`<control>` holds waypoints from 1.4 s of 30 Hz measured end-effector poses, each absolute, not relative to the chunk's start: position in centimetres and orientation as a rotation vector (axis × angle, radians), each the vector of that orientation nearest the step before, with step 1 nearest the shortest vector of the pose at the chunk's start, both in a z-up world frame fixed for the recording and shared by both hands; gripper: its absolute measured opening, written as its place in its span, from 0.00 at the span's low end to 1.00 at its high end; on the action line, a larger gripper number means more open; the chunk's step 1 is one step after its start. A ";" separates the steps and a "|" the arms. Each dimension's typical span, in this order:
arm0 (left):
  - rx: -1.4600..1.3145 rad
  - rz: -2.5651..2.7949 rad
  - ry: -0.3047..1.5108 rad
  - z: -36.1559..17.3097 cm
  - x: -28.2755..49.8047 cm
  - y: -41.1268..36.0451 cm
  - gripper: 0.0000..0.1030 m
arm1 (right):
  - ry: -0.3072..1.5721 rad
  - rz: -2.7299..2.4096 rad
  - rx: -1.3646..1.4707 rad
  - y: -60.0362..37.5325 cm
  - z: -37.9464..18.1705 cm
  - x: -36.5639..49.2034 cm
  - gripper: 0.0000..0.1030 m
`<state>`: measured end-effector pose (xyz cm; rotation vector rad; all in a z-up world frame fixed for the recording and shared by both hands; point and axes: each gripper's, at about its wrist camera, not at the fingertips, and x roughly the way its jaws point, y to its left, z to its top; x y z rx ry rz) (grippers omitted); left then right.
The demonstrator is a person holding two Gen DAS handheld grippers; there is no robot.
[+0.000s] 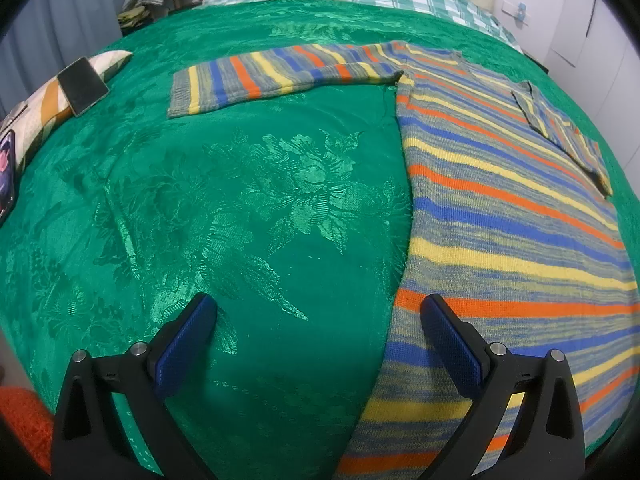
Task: Fold small clothes
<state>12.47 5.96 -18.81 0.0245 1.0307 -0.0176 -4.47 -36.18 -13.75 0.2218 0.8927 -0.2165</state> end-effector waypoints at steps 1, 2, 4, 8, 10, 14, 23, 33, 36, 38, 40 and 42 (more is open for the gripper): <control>0.025 -0.018 1.031 -18.8 12.5 6.0 1.00 | 0.893 -0.217 0.222 -36.2 -13.8 -4.4 0.83; 0.025 -0.018 1.030 -18.8 12.5 6.0 1.00 | 0.893 -0.216 0.222 -36.2 -13.8 -4.4 0.83; 0.024 -0.018 1.031 -18.8 12.5 6.0 1.00 | 0.894 -0.216 0.223 -36.1 -13.8 -4.4 0.83; 0.025 -0.017 1.031 -18.8 12.4 6.0 1.00 | 0.893 -0.216 0.222 -36.2 -13.8 -4.4 0.83; 0.025 -0.017 1.031 -18.8 12.4 5.9 1.00 | 0.893 -0.216 0.222 -36.1 -13.8 -4.4 0.83; 0.025 -0.017 1.030 -18.8 12.4 5.9 1.00 | 0.893 -0.217 0.222 -36.1 -13.8 -4.4 0.83; -0.277 -0.096 0.942 -13.5 13.9 11.7 0.99 | 0.880 -0.221 0.238 -36.3 -13.8 -4.5 0.83; -0.379 0.112 1.044 -16.0 30.0 21.3 0.92 | 0.922 -0.189 0.219 -35.7 -14.8 -3.5 0.83; -0.367 0.143 1.095 -18.0 32.2 21.6 0.75 | 0.931 -0.191 0.203 -35.4 -15.0 -3.4 0.83; -0.349 0.146 1.065 -18.0 32.5 21.3 0.57 | 0.938 -0.192 0.187 -35.2 -15.1 -3.4 0.83; -0.329 0.131 1.069 -18.0 32.7 20.8 0.07 | 0.946 -0.192 0.174 -35.0 -15.3 -3.3 0.83; -0.310 0.123 1.080 -17.7 33.1 20.2 0.04 | 0.951 -0.192 0.168 -35.0 -15.6 -3.1 0.83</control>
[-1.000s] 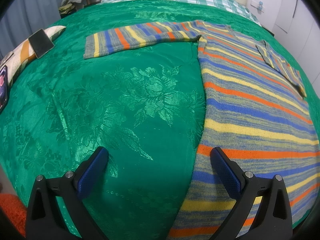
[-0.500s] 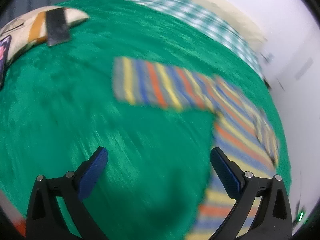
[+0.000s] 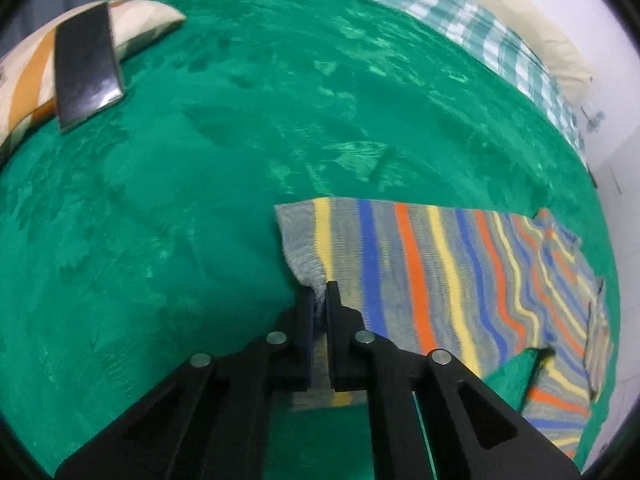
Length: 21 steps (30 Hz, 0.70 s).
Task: Fold small clothes
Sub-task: 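Grasp the other sleeve cuff with the left gripper, then fold the held sleeve with the left gripper across the sweater body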
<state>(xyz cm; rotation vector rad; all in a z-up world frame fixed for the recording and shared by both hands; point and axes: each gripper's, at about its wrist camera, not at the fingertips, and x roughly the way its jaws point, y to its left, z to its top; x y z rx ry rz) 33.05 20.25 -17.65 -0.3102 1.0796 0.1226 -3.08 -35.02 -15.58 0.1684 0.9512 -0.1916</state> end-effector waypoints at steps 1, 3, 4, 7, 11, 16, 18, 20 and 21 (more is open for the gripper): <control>-0.285 0.127 1.068 -17.0 33.1 19.9 0.03 | 0.950 -0.191 0.170 -35.0 -15.6 -3.0 0.84; -0.236 0.109 1.034 -14.9 33.4 18.6 0.03 | 0.946 -0.185 0.175 -35.1 -15.5 -2.8 0.84; -0.208 0.096 1.015 -13.6 33.5 17.7 0.03 | 0.943 -0.180 0.180 -35.1 -15.5 -2.9 0.84; -0.111 0.030 0.958 -9.5 34.3 13.8 0.03 | 0.938 -0.167 0.203 -35.3 -15.4 -2.9 0.84; -0.026 -0.124 0.899 -4.7 34.9 6.1 0.03 | 0.929 -0.156 0.245 -35.7 -15.2 -3.0 0.84; -0.002 -0.306 0.875 -2.7 34.6 -2.7 0.03 | 0.920 -0.159 0.279 -36.3 -14.9 -3.1 0.84; 0.014 -0.366 0.883 -3.2 34.4 -6.4 0.03 | 0.915 -0.162 0.291 -36.6 -14.8 -3.3 0.84; 0.033 -0.424 0.890 -4.4 33.9 -9.8 0.03 | 0.913 -0.165 0.299 -36.9 -14.7 -3.3 0.84; 0.038 -0.444 0.887 -4.7 33.8 -10.9 0.03 | 0.912 -0.168 0.304 -37.0 -14.7 -3.4 0.84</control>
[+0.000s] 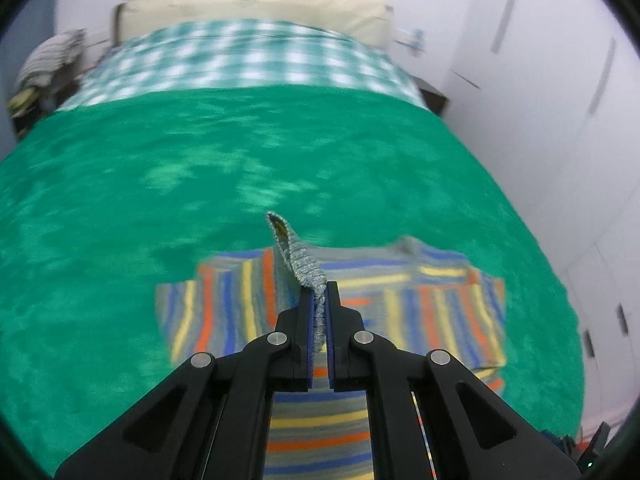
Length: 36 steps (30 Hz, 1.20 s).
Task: Fold small clothes
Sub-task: 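Fold the held sleeve with the left gripper across the sweater body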
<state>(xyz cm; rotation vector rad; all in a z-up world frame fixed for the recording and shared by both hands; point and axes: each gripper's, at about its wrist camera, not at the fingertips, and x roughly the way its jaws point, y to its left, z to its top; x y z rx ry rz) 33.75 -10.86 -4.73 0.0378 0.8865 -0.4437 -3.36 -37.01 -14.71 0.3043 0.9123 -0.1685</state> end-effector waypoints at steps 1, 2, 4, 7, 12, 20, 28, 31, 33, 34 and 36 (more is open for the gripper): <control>0.048 -0.456 0.883 -5.2 33.6 -12.0 0.04 | 0.911 -0.172 0.312 -37.2 -14.7 -3.4 0.84; 0.084 -0.470 0.880 -6.4 33.2 -13.7 0.06 | 0.912 -0.174 0.317 -37.3 -14.8 -3.4 0.84; 0.135 -0.467 0.924 -8.5 32.4 -16.0 0.47 | 0.916 -0.178 0.330 -37.5 -14.9 -3.5 0.84; 0.163 -0.426 0.960 -10.9 29.7 -16.9 0.87 | 0.912 -0.179 0.334 -37.6 -14.9 -3.4 0.84; 0.124 -0.438 0.969 -12.1 24.2 -12.4 0.87 | 0.898 -0.177 0.353 -37.9 -14.6 -3.4 0.84; 0.102 -0.234 1.031 -15.0 27.8 -1.7 0.78 | 0.905 -0.172 0.373 -37.8 -14.9 -3.3 0.84; 0.164 -0.129 0.952 -17.2 32.1 -2.9 0.29 | 0.919 -0.185 0.330 -37.2 -15.0 -3.4 0.84; 0.089 -0.077 0.963 -18.3 31.8 -0.7 0.19 | 0.922 -0.187 0.317 -37.2 -15.1 -3.3 0.84; 0.099 -0.074 0.953 -18.3 31.3 -0.6 0.19 | 0.921 -0.184 0.319 -37.3 -15.1 -3.2 0.84; 0.102 -0.074 0.955 -18.2 31.1 -0.7 0.20 | 0.920 -0.183 0.321 -37.4 -15.1 -3.2 0.84; 0.101 -0.071 0.966 -18.0 31.2 -0.7 0.34 | 0.921 -0.180 0.324 -37.5 -15.2 -3.1 0.84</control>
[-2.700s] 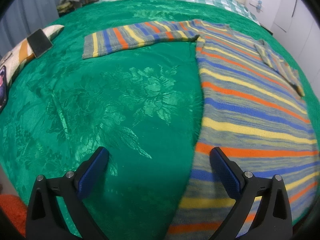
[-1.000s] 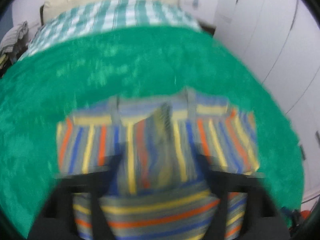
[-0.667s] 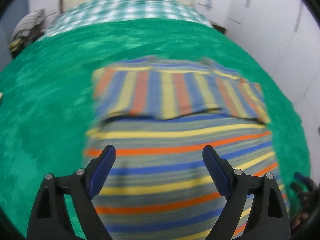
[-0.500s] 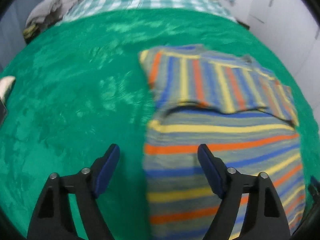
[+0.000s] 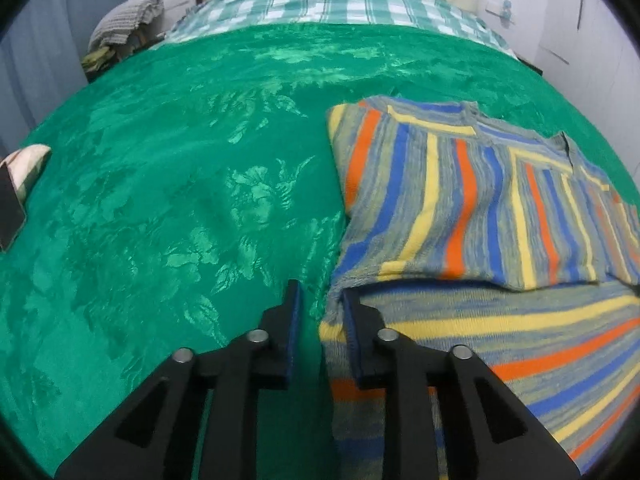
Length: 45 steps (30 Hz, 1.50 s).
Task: Fold small clothes
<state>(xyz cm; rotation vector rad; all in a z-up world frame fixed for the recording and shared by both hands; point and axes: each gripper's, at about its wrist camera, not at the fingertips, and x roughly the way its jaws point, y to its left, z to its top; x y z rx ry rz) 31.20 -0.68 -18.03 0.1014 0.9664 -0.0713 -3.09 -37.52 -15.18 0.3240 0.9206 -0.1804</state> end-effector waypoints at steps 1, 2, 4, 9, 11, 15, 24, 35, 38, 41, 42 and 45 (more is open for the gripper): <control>0.103 -0.063 0.972 -17.8 30.9 -0.6 0.42 | 0.920 -0.179 0.326 -37.6 -15.2 -3.0 0.84; 0.110 -0.038 0.973 -17.3 30.2 -0.3 0.63 | 0.917 -0.177 0.330 -37.6 -15.1 -3.0 0.84; 0.108 -0.022 0.956 -16.3 28.5 0.5 0.79 | 0.902 -0.177 0.339 -37.8 -14.7 -3.2 0.84; 0.054 -0.099 0.927 -12.7 22.2 2.6 0.81 | 0.887 -0.226 0.307 -38.0 -13.6 -3.5 0.84; 0.032 -0.131 0.891 -10.2 19.1 3.3 0.88 | 0.917 -0.297 0.233 -37.6 -12.9 -3.4 0.84; 0.018 -0.153 0.797 -5.5 14.9 4.9 0.95 | 0.940 -0.388 0.140 -36.7 -10.3 -3.8 0.84; -0.048 -0.167 0.808 -5.0 10.7 4.5 0.96 | 0.920 -0.450 0.075 -34.3 -4.8 -5.1 0.85; -0.099 -0.151 0.922 -9.7 7.8 3.5 0.96 | 0.895 -0.482 -0.003 -31.4 -2.4 -6.3 0.85; -0.079 -0.136 0.912 -9.7 7.6 3.4 0.96 | 0.890 -0.475 0.007 -31.2 -2.2 -6.4 0.85; -0.074 -0.123 0.912 -9.8 7.6 3.5 0.96 | 0.889 -0.468 0.020 -30.9 -1.8 -6.4 0.85; -0.073 -0.122 0.912 -9.8 7.6 3.5 0.96 | 0.891 -0.466 0.022 -30.9 -1.7 -6.4 0.85; -0.066 -0.118 0.913 -10.1 7.5 3.5 0.96 | 0.890 -0.466 0.025 -30.8 -1.3 -6.5 0.85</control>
